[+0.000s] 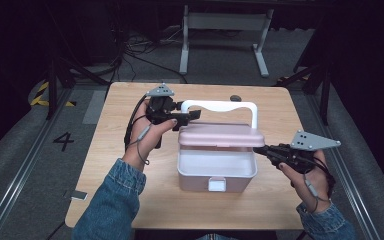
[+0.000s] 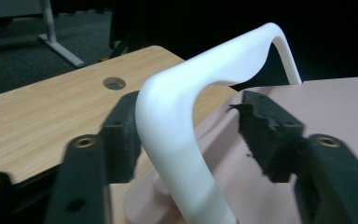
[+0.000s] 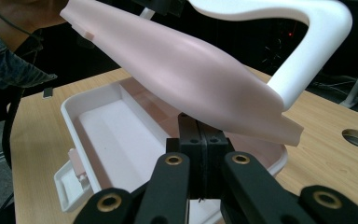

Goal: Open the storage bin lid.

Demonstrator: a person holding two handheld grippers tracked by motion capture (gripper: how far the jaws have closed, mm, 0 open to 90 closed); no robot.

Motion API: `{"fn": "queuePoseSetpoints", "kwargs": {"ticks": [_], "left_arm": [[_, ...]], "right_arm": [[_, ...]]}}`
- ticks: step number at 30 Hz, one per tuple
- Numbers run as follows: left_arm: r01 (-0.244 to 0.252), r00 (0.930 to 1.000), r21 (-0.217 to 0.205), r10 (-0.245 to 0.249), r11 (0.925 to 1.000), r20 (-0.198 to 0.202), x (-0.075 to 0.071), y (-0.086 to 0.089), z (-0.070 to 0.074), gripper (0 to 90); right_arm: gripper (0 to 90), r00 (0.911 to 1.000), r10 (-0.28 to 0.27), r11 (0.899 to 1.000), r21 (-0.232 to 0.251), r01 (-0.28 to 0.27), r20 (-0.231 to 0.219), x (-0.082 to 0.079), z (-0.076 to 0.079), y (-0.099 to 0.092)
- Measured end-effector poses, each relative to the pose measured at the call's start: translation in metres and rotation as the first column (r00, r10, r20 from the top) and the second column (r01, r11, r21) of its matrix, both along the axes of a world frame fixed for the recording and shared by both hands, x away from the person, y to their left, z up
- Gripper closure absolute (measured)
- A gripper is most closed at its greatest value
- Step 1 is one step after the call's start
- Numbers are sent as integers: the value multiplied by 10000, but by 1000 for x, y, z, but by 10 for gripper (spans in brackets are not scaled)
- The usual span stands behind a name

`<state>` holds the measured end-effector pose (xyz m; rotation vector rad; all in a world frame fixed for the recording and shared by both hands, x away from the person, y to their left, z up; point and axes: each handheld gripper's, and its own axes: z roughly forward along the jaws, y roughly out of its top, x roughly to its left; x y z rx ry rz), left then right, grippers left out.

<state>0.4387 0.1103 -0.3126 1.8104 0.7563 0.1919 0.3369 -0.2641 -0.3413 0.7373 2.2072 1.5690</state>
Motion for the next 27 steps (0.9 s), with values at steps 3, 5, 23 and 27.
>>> {"fn": "queuePoseSetpoints", "kwargs": {"ticks": [3,5,23,27], "left_arm": [[-287,9989,172,281,9994,374,-5,8,4,304],[-477,9972,247,462,9986,584,-9,14,8,302],[-1283,9893,997,1203,9867,828,-40,58,3,287],[-1266,9895,1301,1161,9834,856,-44,58,1,278]], "right_arm": [[900,10000,3,10000,24,-3,45,0,1,0],[900,9999,-8,10000,55,7,113,1,3,0],[900,9959,-151,9990,441,112,887,30,27,0],[900,9958,-214,9981,603,160,895,37,30,-1]]}}
